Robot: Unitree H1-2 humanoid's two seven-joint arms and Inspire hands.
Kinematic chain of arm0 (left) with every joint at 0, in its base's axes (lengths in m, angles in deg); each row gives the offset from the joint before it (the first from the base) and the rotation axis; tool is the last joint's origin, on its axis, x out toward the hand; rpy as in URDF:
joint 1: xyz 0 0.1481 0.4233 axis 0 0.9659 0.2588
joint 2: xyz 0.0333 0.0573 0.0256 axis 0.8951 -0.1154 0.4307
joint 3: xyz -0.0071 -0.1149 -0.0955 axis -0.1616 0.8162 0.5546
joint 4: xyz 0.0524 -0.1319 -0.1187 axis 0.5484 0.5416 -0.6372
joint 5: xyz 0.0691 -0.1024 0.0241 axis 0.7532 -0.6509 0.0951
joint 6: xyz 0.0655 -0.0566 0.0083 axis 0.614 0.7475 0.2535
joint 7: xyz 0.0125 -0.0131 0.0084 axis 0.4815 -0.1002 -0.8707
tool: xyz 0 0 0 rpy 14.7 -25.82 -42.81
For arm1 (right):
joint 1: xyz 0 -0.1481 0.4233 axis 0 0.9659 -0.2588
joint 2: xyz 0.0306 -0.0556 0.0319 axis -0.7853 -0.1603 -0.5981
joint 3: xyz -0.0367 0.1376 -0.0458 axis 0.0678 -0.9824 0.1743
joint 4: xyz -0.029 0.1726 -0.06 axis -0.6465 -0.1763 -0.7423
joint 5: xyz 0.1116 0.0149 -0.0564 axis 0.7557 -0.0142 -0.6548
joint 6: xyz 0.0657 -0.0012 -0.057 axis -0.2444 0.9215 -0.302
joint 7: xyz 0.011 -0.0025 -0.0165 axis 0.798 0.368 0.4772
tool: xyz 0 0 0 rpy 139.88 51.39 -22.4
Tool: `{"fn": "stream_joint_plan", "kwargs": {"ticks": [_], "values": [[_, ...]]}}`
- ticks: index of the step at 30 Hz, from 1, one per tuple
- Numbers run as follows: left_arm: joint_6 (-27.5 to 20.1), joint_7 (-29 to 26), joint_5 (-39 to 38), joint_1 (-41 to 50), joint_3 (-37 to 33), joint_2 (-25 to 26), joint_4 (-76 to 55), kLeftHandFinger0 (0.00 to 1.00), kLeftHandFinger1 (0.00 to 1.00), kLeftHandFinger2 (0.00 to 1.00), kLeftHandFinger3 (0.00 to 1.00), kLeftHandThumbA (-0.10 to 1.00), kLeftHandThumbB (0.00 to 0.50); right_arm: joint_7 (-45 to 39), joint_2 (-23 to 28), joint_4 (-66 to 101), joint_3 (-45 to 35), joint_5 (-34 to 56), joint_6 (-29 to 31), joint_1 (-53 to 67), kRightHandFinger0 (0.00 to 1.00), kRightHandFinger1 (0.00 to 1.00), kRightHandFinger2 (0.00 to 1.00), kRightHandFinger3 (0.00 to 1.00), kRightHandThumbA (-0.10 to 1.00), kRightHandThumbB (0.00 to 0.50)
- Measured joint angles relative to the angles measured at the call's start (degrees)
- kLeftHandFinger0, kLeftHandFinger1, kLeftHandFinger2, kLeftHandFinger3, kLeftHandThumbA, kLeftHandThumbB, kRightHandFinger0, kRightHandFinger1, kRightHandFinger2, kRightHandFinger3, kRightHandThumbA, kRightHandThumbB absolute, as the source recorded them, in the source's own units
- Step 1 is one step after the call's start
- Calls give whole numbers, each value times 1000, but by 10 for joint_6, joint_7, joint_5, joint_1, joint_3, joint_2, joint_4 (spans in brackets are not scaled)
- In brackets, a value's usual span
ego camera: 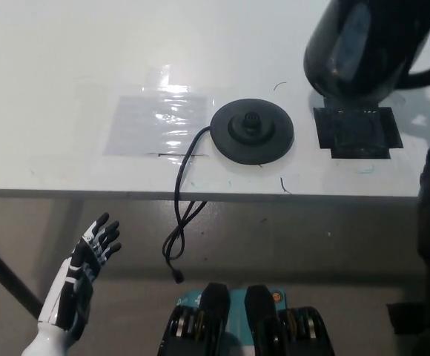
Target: A kettle and its base are kept separately on the desk infront of the robot and the robot uses its right hand to lift the kettle by its handle and places it on its base to align it correctly.
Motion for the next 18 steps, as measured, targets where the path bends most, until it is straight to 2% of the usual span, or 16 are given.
{"fn": "stream_joint_plan", "kwargs": {"ticks": [6, 11, 15, 18], "values": [[0, 0, 0, 2, -1, 0, 0, 1000, 1000, 1000, 1000, 1000, 118, 9, -8, 14, 19, -11, -6, -1, 0, 307, 795, 879, -100, 38], [0, 0, 0, 2, -1, 0, 0, 1000, 1000, 1000, 1000, 1000, 110, 9, -12, 9, 33, -16, -6, -2, 9, 467, 897, 931, -100, 67], [0, 0, 0, 2, -1, 0, 0, 1000, 1000, 1000, 1000, 1000, 118, 8, -18, 5, 49, -23, -6, -2, 7, 433, 814, 884, -100, 69], [0, 0, 0, 0, -1, 0, 0, 1000, 1000, 1000, 1000, 1000, 113, 7, -25, 5, 66, -27, -9, -2, 0, 404, 803, 873, -100, 80]]}}
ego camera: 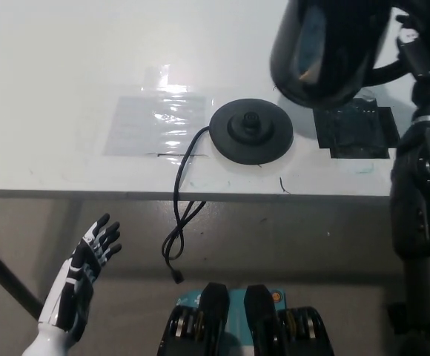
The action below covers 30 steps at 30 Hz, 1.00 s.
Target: A kettle and its base are kept separately on the desk infront of the robot and the robot uses its right hand to lift the kettle by its handle and places it on its base to align it correctly.
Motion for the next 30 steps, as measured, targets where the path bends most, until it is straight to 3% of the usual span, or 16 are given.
{"fn": "stream_joint_plan", "kwargs": {"ticks": [2, 6, 15, 22, 30], "values": [[0, 0, 0, 0, 0, 0, 0, 1000, 1000, 1000, 1000, 1000, 122, 0, -9, 0, 8, -1, -1, 0, 0, 345, 780, 856, -100, 84], [0, 0, 0, 0, 0, 0, 0, 1000, 1000, 1000, 1000, 1000, 120, -2, -23, 1, 23, -2, -4, 0, 0, 325, 777, 850, -100, 76], [0, 6, 0, 0, 0, 1, 0, 1000, 1000, 1000, 1000, 1000, 105, -2, -51, 0, 37, -6, -11, -4, 0, 348, 820, 883, -100, 63], [0, 6, 1, -3, 0, 1, 0, 1000, 1000, 1000, 1000, 1000, 121, -2, -52, -19, 37, -10, -11, -15, 0, 380, 814, 862, -100, 67], [0, 6, 1, -6, 1, 2, 0, 1000, 1000, 1000, 1000, 1000, 150, -2, -52, -36, 38, -16, -11, -15, 0, 349, 761, 848, -100, 67]]}}
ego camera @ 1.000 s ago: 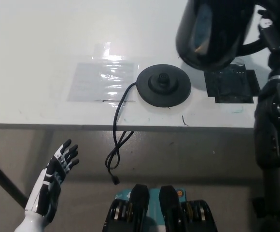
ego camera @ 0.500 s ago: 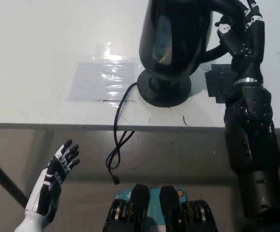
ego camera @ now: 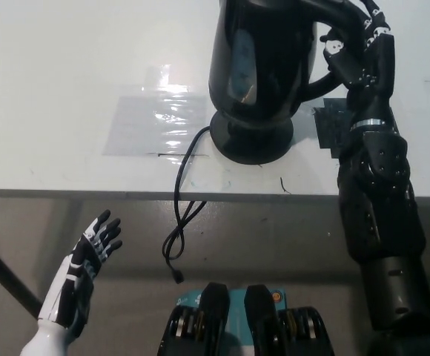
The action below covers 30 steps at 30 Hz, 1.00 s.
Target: A kettle and its base are kept separately on the desk infront of the robot and the robot uses its right hand to lift the kettle by its handle and places it on its base to align it correctly.
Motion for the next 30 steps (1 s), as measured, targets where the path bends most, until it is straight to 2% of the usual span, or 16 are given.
{"fn": "stream_joint_plan", "kwargs": {"ticks": [3, 10, 13, 15, 19, 26, 30], "values": [[0, 0, 0, -1, 0, 0, 0, 1000, 1000, 1000, 1000, 1000, 150, 0, 0, 0, 0, -2, 0, 0, 0, 354, 758, 846, -100, 71], [1, 0, 0, -2, 0, 0, 0, 1000, 1000, 1000, 1000, 1000, 116, 0, 0, 0, 2, -6, 0, 0, 0, 360, 767, 867, -100, 65], [1, 0, 0, -4, 0, 0, 0, 1000, 1000, 1000, 1000, 1000, 116, 0, -1, -1, 3, -6, 0, 0, 0, 384, 792, 889, -100, 64], [1, 0, 0, -5, 0, 0, 0, 1000, 1000, 1000, 1000, 1000, 117, 1, -2, -2, 3, -7, 0, 0, 0, 349, 760, 884, -100, 59], [1, 0, 0, -7, 0, 0, 0, 1000, 1000, 1000, 1000, 1000, 109, 3, -5, -10, 7, -11, 0, 0, 0, 331, 774, 896, -100, 51], [1, 0, 0, -7, 1, 1, 0, 1000, 1000, 1000, 1000, 1000, 104, 5, -18, -22, 7, -12, 0, 0, 0, 360, 775, 869, -100, 46], [1, 0, 0, -8, 1, 1, 0, 1000, 1000, 1000, 1000, 1000, 119, 5, -20, -37, 7, -11, 0, 0, 0, 360, 770, 869, -100, 51]]}}
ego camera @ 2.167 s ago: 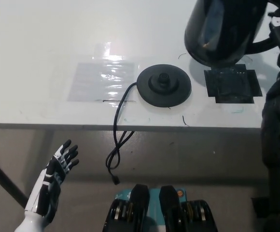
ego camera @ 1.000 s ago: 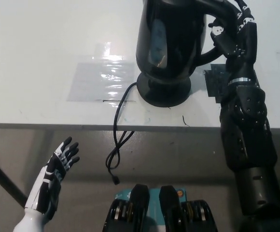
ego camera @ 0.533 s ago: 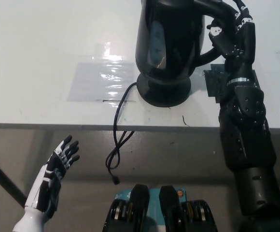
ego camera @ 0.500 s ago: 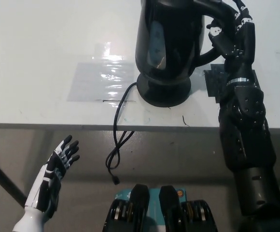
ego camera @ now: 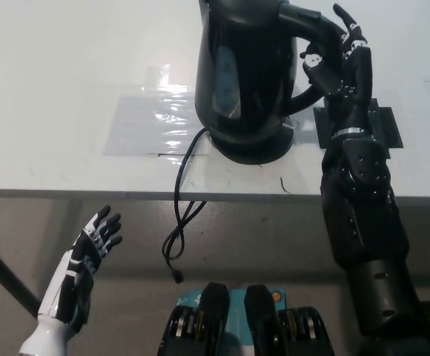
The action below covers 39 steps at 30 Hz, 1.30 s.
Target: A kettle and its base are kept separately on the desk infront of the robot and the robot uses its right hand to lift the kettle by its handle and places it on its base to align it correctly.
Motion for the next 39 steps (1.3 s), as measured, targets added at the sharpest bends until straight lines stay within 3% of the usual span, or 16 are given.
{"fn": "stream_joint_plan", "kwargs": {"ticks": [13, 15, 30, 39], "values": [[0, 0, 0, -1, 1, 0, 0, 1000, 1000, 1000, 1000, 1000, 130, 3, 3, -16, 1, -10, 3, 3, 0, 312, 747, 863, -100, 47], [0, 0, 0, -1, 1, 1, 0, 1000, 1000, 1000, 1000, 1000, 121, 3, 3, -15, 0, -10, 3, 4, 0, 340, 784, 878, -100, 45], [0, 0, 0, -2, 3, 1, 0, 1000, 1000, 1000, 1000, 1000, 126, 2, 7, -12, -10, -8, 3, 7, 9, 390, 780, 851, -100, 55], [0, 0, -1, -3, 5, 1, 0, 1000, 1000, 1000, 1000, 1000, 119, 2, 7, -5, -11, -8, 3, 10, 0, 366, 751, 821, -100, 55]]}}
